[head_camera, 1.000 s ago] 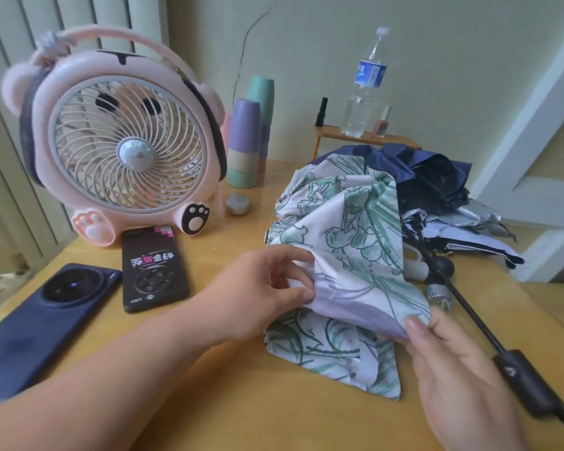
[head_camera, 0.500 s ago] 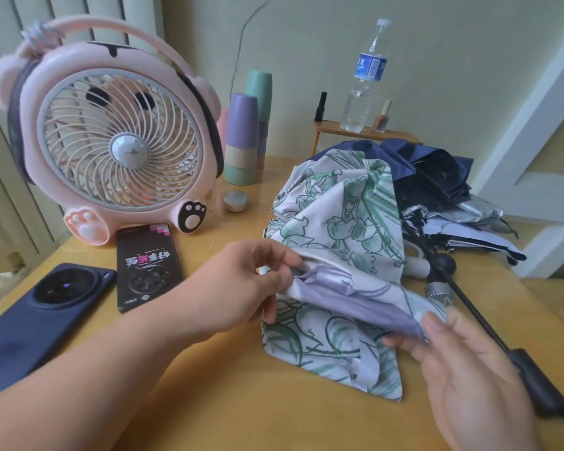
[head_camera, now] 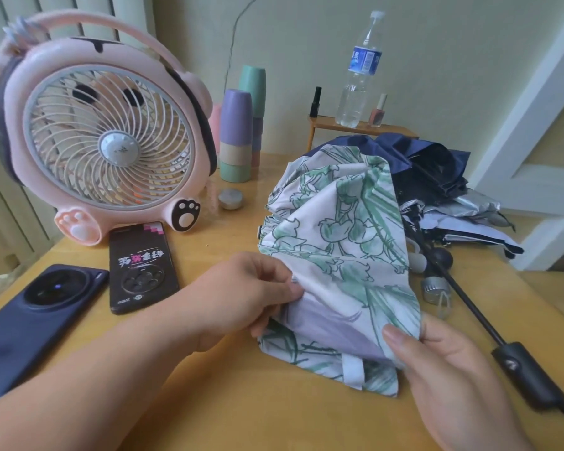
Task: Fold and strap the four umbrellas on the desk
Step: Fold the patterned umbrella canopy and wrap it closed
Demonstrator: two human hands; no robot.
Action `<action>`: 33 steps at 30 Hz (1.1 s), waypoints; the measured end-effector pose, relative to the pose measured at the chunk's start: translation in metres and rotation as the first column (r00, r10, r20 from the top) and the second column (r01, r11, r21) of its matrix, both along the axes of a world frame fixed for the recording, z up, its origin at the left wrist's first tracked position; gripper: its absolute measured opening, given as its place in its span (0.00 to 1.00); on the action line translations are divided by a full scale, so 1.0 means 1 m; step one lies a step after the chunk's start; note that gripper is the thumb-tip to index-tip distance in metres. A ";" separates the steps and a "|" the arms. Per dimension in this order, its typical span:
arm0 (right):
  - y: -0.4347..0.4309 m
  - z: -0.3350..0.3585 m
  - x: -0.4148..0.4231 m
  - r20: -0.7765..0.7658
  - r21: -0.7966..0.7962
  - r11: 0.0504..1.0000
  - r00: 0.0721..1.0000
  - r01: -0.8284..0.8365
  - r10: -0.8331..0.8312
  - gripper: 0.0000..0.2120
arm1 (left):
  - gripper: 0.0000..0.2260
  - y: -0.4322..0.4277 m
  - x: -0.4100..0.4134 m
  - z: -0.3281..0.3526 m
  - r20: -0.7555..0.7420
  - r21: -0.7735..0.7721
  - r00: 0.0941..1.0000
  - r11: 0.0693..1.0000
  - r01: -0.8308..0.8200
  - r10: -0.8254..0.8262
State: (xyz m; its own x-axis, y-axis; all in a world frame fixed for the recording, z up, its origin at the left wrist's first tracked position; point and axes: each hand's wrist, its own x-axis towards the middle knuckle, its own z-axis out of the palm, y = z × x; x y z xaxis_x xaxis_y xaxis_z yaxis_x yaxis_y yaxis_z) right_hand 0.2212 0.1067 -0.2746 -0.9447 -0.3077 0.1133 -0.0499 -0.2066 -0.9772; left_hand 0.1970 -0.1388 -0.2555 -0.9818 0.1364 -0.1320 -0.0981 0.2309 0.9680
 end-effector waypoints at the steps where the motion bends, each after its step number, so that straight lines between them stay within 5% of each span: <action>1: 0.001 0.001 -0.001 0.007 -0.020 0.999 0.999 0.034 -0.033 0.32 | 0.09 -0.004 0.000 0.003 -0.004 0.044 1.000 0.999 0.016 -0.016; 5: 0.004 0.001 -0.005 0.065 -0.076 0.984 0.985 0.163 -0.158 0.12 | 0.06 -0.021 0.000 0.011 -0.083 0.099 0.994 0.992 0.079 -0.071; 8: 0.006 0.003 -0.003 0.064 -0.126 0.987 0.994 0.098 -0.090 0.13 | 0.07 -0.026 -0.001 0.011 -0.115 0.127 0.991 0.989 0.078 -0.063; 12: 0.008 0.000 0.000 -0.022 -0.008 0.988 0.988 -0.151 0.151 0.30 | 0.12 -0.016 0.003 0.009 -0.083 0.045 0.989 0.991 0.126 -0.122; 19: 0.012 -0.006 0.001 0.033 0.160 0.980 0.993 -0.118 0.114 0.19 | 0.11 -0.012 0.004 0.010 -0.101 0.211 0.989 0.969 0.126 -0.107; 22: 0.016 -0.011 0.000 0.158 0.091 0.991 0.984 -0.098 0.083 0.37 | 0.07 -0.014 0.002 0.004 -0.270 -0.071 0.961 0.997 0.035 -0.053; 25: 0.013 -0.009 -0.001 0.205 -0.071 0.996 0.976 -0.058 0.072 0.41 | 0.19 -0.019 0.001 -0.004 -0.479 -0.433 0.855 0.901 -0.034 -0.198; 33: 0.017 -0.004 -0.002 0.063 -0.125 0.971 0.975 -0.203 0.212 0.29 | 0.04 -0.016 -0.014 -0.009 -0.593 -0.527 0.764 0.840 -0.131 -0.253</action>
State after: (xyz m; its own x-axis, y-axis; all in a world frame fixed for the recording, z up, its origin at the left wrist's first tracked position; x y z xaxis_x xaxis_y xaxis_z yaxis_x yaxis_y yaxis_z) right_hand 0.2193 0.1239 -0.2791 -0.8690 -0.4864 0.0913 0.0785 -0.3176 -0.9450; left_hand 0.1833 -0.1546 -0.2642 -0.8516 0.2993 0.4303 0.5060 0.6840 0.5255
